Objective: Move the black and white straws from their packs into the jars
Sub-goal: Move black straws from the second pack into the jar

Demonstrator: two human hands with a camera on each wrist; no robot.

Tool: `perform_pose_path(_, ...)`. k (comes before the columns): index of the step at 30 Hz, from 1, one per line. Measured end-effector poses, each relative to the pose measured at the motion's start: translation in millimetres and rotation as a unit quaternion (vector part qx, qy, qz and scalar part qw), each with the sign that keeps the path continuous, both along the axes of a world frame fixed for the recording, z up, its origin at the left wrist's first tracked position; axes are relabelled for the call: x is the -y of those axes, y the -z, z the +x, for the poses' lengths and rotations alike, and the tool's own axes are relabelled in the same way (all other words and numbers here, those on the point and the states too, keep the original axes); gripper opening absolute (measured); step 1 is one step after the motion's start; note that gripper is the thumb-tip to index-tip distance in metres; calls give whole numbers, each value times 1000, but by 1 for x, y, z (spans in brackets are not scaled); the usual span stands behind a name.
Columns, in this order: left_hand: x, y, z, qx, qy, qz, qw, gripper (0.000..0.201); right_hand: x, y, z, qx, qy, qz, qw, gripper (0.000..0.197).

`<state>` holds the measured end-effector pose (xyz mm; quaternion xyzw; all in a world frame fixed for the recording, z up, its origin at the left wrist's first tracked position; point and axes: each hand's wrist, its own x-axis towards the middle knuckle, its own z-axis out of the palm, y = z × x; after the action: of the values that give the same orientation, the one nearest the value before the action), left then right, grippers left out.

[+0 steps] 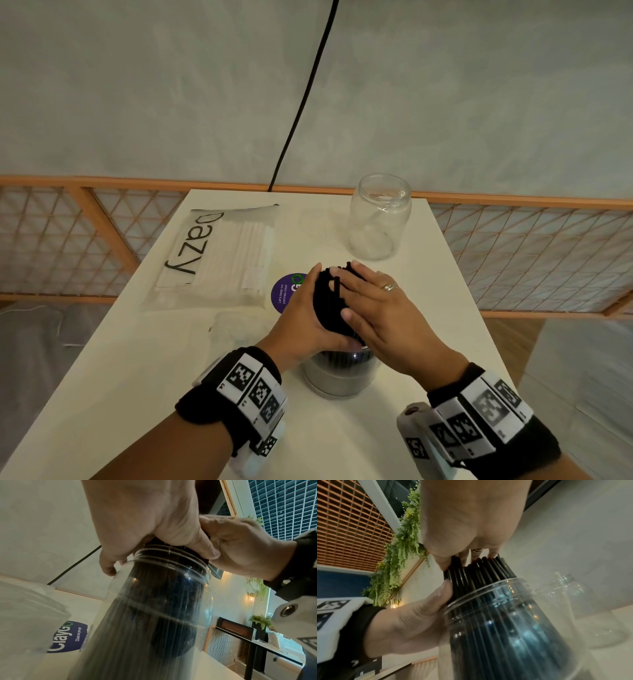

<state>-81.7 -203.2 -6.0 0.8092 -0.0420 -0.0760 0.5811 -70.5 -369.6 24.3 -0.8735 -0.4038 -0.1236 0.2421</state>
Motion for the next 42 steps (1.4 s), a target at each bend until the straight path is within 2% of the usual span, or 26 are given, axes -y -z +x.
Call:
perform_pose_path(2,0,-1,-1,-4,-3,-6,1000,139,1,5,-2,-7,2,-67,998,61)
perform_pose_path(4,0,-1,-1,-4,-6,-7,1000,138,2,6,-4,-36,12,-80,996,75)
perform_pose_path(6,-1,0,-1,-5,-5,0,1000,137,2,0,-7,-55,21,-14,998,72)
perform_pose_path(8,1,3,2,11,0,6,1000,133,0,-12,-12,-38,17,63,997,63)
perform_pose_path(10,3,3,4,27,0,17,1000,125,-5,-22,-15,-17,-6,82,996,59)
perform_pose_path(12,4,2,5,34,3,2,999,107,-10,-24,-16,6,-24,48,999,56)
perform_pose_path(13,3,1,4,31,7,-6,999,108,-11,-21,-16,26,-23,15,999,52)
perform_pose_path(16,-3,6,2,1,-1,-13,1000,132,-8,-10,-15,60,15,-120,991,47)
perform_pose_path(18,-4,9,3,-9,-2,-13,1000,134,-3,-5,-15,51,22,-144,988,51)
perform_pose_path(19,-4,10,5,-11,1,-9,1000,133,-1,-5,-15,42,25,-124,991,55)
perform_pose_path(20,-4,12,7,-8,7,-4,1000,132,2,-7,-14,14,33,-82,996,63)
perform_pose_path(22,-7,13,12,-1,16,17,1000,129,9,-11,-13,-139,72,19,987,95)
perform_pose_path(24,-11,8,17,-15,19,38,999,133,18,-7,-9,-286,135,135,939,129)
perform_pose_path(26,-14,3,23,-31,39,46,998,136,22,3,-5,-373,136,209,894,147)
perform_pose_path(27,-14,1,25,-37,55,48,997,131,22,8,-2,-404,110,227,879,145)
perform_pose_path(29,-13,-2,27,-37,78,55,995,116,17,14,2,-429,48,245,868,115)
perform_pose_path(31,-13,-3,27,-43,77,58,994,110,13,12,5,-420,43,255,870,87)
perform_pose_path(32,-14,-3,26,-38,71,54,995,111,13,12,6,-420,47,264,867,82)
perform_pose_path(35,-13,-7,21,-5,60,32,998,110,15,12,9,-410,67,267,870,82)
perform_pose_path(39,-11,-19,12,39,55,5,998,88,15,3,5,-368,75,271,886,80)
perform_pose_path(42,-13,-21,8,42,56,-6,998,95,18,-4,3,-353,60,272,893,84)
